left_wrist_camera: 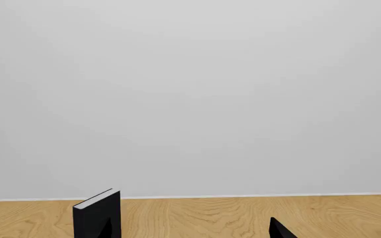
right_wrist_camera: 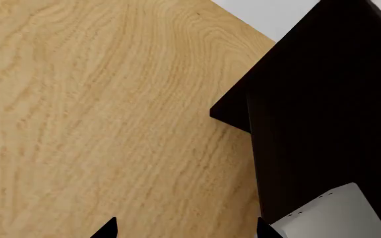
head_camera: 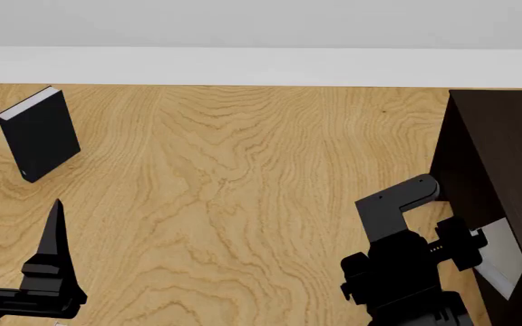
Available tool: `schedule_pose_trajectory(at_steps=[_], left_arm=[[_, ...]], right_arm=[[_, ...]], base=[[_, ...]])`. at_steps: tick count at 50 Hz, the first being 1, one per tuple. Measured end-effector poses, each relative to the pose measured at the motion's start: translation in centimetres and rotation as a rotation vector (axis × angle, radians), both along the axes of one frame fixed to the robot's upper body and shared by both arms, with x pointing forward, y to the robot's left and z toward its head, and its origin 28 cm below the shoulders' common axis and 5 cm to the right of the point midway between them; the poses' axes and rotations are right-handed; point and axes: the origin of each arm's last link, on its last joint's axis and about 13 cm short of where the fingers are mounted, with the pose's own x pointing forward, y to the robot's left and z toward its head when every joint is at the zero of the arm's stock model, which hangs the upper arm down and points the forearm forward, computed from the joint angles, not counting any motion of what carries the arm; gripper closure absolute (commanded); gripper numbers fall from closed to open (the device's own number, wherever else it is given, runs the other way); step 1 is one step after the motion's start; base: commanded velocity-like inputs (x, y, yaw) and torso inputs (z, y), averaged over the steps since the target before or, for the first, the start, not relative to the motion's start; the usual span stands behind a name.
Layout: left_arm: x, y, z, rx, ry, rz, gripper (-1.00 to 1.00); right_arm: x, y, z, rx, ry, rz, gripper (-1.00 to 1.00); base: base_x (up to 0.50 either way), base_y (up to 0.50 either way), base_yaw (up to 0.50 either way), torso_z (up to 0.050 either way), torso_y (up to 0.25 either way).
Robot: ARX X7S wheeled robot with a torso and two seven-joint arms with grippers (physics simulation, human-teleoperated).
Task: Pick up the book on the right and place it on the cabinet shelf.
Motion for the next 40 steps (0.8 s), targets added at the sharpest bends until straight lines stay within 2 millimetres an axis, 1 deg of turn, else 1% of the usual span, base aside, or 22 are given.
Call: schedule_pose_trajectory(at_steps=[11,25,40], left_arm=[[0.0,-0.1,0.0,-0.001,-0.003,-0.001,-1.0],[0.0,-0.1,0.0,-0.002,-0.003,-0.001,-1.0],[0.2,-0.1,0.0,-0.003,-0.002,0.0,-1.0]], right_arm=[[-1.0,0.8,2.0,0.027,-0.079,0.046,-1.0],[-2.9,1.4,4.5,0.05,-0.185,0.08,-1.0],[-4.8,1.7,6.5,0.065,-0.276,0.095,-1.0]], base=[[0.0,0.0,0.0,0.0,0.0],[0.0,0.0,0.0,0.0,0.0],[0.0,0.0,0.0,0.0,0.0]])
